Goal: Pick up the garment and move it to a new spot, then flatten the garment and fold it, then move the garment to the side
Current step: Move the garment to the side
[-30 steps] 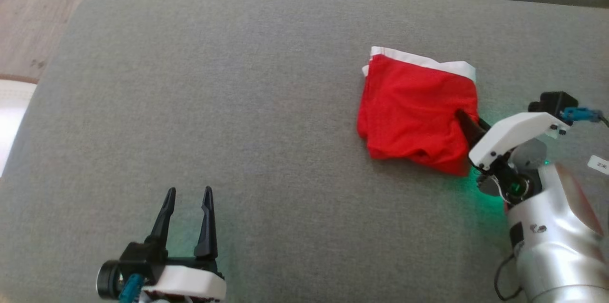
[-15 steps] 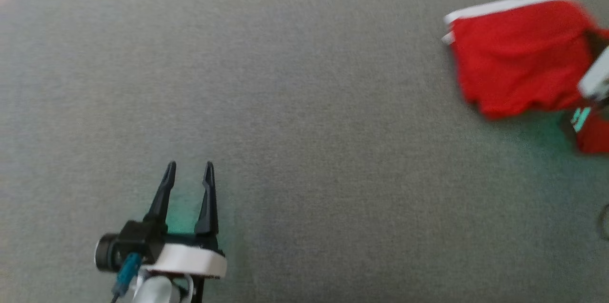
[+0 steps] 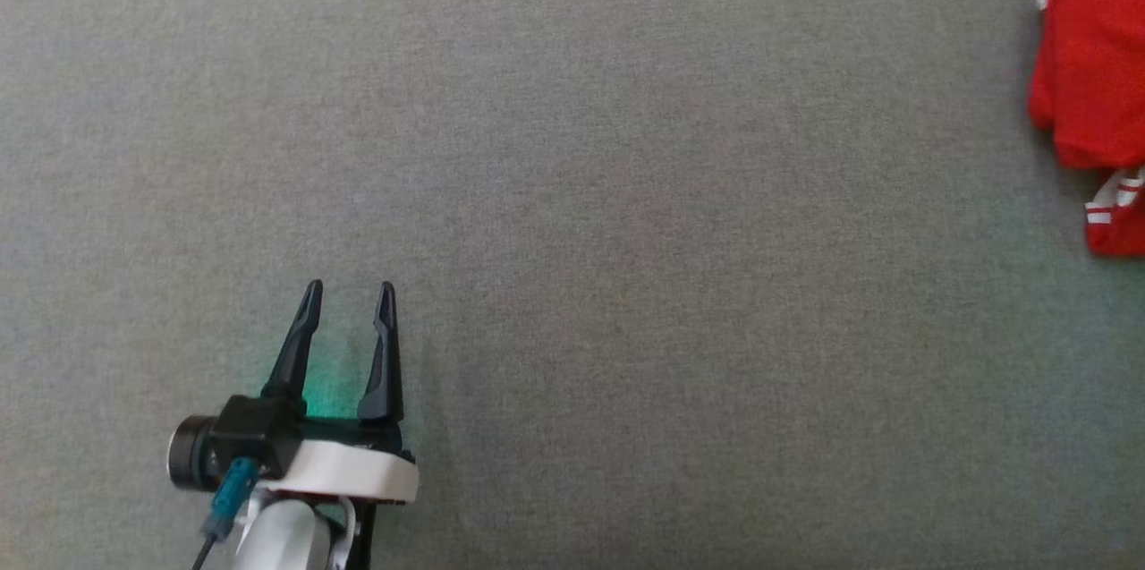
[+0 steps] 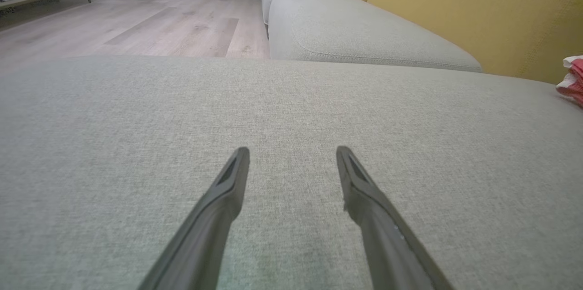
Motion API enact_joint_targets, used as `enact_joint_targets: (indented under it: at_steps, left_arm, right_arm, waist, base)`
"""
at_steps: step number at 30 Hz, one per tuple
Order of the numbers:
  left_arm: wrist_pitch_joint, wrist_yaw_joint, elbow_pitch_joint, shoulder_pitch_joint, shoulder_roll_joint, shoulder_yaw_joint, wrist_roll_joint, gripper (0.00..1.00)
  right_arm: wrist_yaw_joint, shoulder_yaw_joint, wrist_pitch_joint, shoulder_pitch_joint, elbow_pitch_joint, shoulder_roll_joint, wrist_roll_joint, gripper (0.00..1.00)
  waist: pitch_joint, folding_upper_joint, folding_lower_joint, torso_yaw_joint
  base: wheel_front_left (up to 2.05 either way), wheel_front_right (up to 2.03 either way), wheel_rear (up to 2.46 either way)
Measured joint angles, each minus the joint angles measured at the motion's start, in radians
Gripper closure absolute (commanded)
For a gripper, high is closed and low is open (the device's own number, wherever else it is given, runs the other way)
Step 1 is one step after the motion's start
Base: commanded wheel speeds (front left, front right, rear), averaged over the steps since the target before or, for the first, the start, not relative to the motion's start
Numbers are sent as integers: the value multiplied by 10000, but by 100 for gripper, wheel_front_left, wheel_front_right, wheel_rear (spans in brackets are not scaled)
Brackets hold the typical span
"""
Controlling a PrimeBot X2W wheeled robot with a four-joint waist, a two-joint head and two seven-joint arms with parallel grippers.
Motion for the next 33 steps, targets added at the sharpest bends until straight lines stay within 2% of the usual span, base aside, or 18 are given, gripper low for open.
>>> enact_joint_targets:
  at_steps: [2, 3, 4, 5, 10, 17, 22, 26, 30, 33]
  left_arm:
    - [0, -44, 17, 2, -2, 10, 2, 0]
    - [0, -46, 13, -9, -2, 10, 4, 0]
    - [0, -48, 19, -8, -2, 10, 12, 0]
    - [0, -54, 35, -7, -4, 8, 67, 0]
    - [0, -105, 90, -10, -4, 8, 148, 0]
    - [0, -38, 249, 4, -4, 44, -15, 0]
    - [0, 59, 224, 105, -6, 134, -339, 0]
    - [0, 46, 207, 342, -10, 251, -380, 0]
    - [0, 42, 265, 632, -8, 351, -349, 0]
    - [2, 44, 355, 734, -8, 418, -236, 0]
  right_arm:
    - [2, -84, 52, 213, 2, -54, -385, 100]
    - [2, -146, 71, 340, 6, -67, -604, 83]
    - [0, -173, 38, 492, 12, -119, -932, 27]
    - [2, -184, -136, 656, 13, -196, -1383, 0]
    - [2, -301, -1172, 966, -94, -238, -2897, 0]
    - [2, -368, -3271, 1148, -1049, 483, -3555, 0]
    - [2, -299, -4947, 2177, -2339, 1377, -3576, 0]
    - [2, -100, -6245, 3430, -3377, 2376, -3047, 0]
    - [2, 219, -7139, 4955, -3963, 3233, -2807, 0]
    - [2, 397, -7532, 5567, -4113, 3563, -2752, 0]
  waist:
    - [-19, 0, 1, -32]
    - [-15, 0, 0, -50]
    - [-8, 0, 0, -62]
    - [-11, 0, 1, -73]
    - [-112, 0, 1, -104]
    - [-510, 0, 0, -50]
    - [-933, 0, 0, 85]
    - [-1295, 0, 0, 267]
    - [-1728, 0, -2, 386]
    - [-1923, 0, 0, 433]
  base:
    - [0, 0, 0]
    - [0, 0, 0]
    - [0, 0, 0]
    - [0, 0, 0]
    - [0, 0, 0]
    - [0, 0, 0]
    - [0, 0, 0]
    - [0, 0, 0]
    - [0, 0, 0]
    - [0, 0, 0]
